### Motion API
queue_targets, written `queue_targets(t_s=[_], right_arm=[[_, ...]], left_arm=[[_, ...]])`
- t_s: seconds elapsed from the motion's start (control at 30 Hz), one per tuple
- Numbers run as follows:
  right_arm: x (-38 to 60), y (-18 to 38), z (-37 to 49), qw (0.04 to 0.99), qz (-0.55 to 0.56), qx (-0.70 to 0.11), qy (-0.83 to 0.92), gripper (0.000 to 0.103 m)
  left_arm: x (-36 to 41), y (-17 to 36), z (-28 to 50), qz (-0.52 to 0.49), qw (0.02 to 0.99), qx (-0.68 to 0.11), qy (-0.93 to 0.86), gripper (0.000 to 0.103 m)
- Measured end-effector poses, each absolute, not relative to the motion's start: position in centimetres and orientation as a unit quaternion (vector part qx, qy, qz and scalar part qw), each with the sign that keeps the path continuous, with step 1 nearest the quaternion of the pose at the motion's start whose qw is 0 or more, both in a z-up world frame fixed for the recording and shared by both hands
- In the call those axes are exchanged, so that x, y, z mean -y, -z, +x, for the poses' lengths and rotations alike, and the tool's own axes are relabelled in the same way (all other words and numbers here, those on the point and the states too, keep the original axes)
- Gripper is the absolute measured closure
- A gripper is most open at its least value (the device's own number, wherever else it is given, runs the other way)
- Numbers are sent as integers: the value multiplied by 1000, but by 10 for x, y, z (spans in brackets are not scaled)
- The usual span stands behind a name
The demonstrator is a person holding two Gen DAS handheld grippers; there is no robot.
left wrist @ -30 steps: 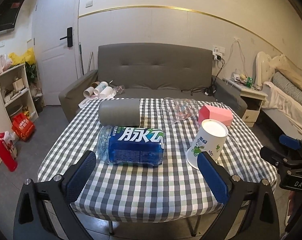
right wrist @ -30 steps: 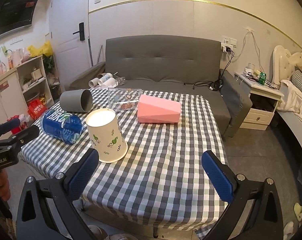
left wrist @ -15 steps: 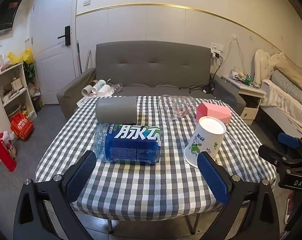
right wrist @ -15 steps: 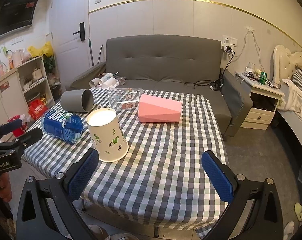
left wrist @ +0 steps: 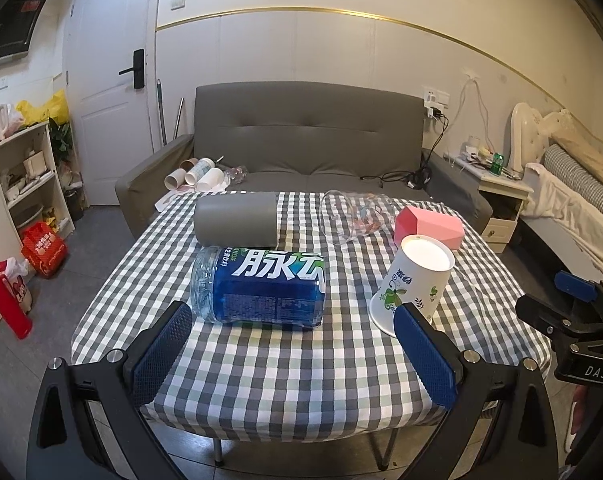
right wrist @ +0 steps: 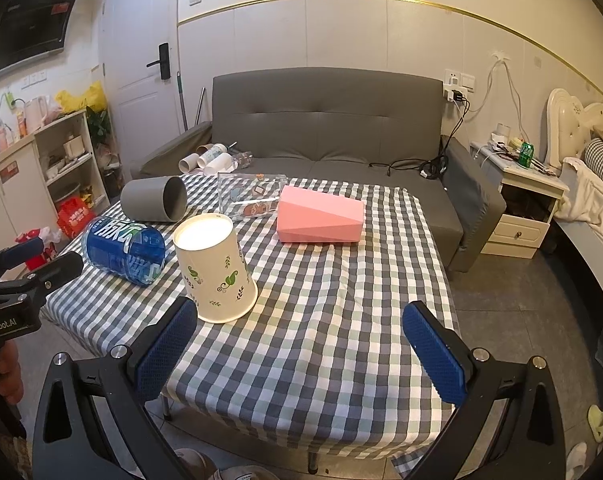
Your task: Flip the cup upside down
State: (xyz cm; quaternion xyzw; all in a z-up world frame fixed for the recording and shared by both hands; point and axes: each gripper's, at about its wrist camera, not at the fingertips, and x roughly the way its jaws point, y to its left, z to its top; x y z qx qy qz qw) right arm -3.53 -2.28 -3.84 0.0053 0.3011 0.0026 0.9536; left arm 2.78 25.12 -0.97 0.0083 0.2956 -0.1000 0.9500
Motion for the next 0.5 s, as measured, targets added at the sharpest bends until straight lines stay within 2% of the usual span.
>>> queue_targets(t_s=[0.5], right_arm=[[21, 41, -35, 953, 7, -304, -3, 0]], left_arm=[[-251, 10, 28, 8, 950, -296, 99, 0]])
